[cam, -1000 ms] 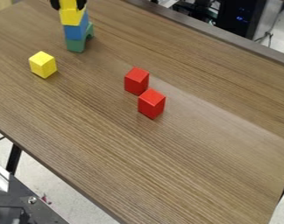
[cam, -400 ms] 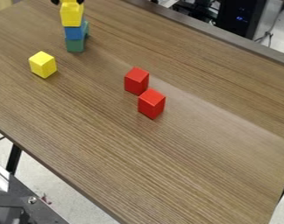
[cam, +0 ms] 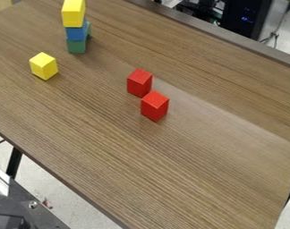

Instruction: Pick the yellow cube above the tower and put it above the left side red cube

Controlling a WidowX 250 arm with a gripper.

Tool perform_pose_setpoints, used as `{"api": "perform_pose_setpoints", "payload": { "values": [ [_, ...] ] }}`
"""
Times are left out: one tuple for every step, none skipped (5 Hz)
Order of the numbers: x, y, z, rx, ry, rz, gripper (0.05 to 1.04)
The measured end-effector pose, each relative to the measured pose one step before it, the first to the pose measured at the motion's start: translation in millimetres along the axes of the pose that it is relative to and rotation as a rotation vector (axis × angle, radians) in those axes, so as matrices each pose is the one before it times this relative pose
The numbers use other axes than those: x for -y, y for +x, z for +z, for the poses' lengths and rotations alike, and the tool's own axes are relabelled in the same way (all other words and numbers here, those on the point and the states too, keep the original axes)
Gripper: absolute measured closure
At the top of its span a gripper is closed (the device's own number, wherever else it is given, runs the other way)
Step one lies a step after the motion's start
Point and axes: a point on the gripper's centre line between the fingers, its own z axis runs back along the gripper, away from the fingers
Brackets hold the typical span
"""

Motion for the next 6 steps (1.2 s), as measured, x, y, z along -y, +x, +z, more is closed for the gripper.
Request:
{"api": "perform_pose_setpoints", "payload": {
  "values": [
    [30.92, -2.6, -17.91, -0.0668, 0.0027, -0.1861, 0.496],
    [19.72, 0.77, -25.09, -0.0764, -0.0056, -0.0735, 0.496],
    [10.94, -6.21, -19.31, -0.0647, -0.0133, 0.0001, 0.496],
    [5.8, -14.98, -26.99, -0.0712, -0.0144, 0.0022, 0.496],
    [12.87, -8.47, -18.64, -0.0384, -0.0068, -0.0094, 0.496],
    [5.5, -9.81, -10.2, -0.0125, -0.0294, 0.0109, 0.496]
  ]
}}
